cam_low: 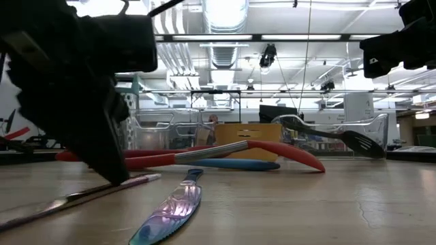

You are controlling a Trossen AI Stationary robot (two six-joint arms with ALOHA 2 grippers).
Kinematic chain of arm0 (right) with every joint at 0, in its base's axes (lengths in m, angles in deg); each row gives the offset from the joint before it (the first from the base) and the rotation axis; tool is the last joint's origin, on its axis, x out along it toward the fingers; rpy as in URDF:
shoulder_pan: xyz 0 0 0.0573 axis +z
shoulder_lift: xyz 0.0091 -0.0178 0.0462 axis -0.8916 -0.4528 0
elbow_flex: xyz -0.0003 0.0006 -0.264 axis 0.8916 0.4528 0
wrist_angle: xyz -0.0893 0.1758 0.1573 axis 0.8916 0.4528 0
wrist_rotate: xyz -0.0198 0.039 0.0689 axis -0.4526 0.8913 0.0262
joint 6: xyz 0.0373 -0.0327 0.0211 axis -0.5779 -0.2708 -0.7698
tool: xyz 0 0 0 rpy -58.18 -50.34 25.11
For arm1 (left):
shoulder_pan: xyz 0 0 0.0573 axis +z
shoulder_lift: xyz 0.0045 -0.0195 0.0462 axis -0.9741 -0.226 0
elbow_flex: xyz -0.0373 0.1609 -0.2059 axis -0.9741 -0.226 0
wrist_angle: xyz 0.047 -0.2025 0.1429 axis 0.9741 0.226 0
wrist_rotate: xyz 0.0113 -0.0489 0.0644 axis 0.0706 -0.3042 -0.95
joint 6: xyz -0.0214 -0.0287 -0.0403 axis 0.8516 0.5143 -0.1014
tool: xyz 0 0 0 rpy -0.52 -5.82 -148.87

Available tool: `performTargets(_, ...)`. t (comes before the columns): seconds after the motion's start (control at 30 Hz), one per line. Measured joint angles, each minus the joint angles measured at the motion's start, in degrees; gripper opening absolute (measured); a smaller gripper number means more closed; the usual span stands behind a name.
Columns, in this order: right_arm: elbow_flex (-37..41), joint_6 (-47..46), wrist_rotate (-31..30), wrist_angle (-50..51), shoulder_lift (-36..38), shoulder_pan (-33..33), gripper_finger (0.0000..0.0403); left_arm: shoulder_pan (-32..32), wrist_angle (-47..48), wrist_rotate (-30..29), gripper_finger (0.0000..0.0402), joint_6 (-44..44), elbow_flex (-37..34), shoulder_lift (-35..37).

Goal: Pick & Place Kitchen Items
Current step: Put the left blue knife into the left transparent bin

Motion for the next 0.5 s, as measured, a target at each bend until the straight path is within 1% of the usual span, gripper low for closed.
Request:
performTargets(0.23, 0.0, 0.06, 0.0, 0.0, 0.0, 0.01, 0.0008, -3.74, 0.15, 0.39, 0.0004, 4.13, -0.06, -0.06)
performTargets(0.5, 0.0, 0.04, 0.0, 0.0, 0.0, 0.0, 0.0008, -6.82, -1.46, -1.24, 0.0015, 7.24, -0.17, -0.14)
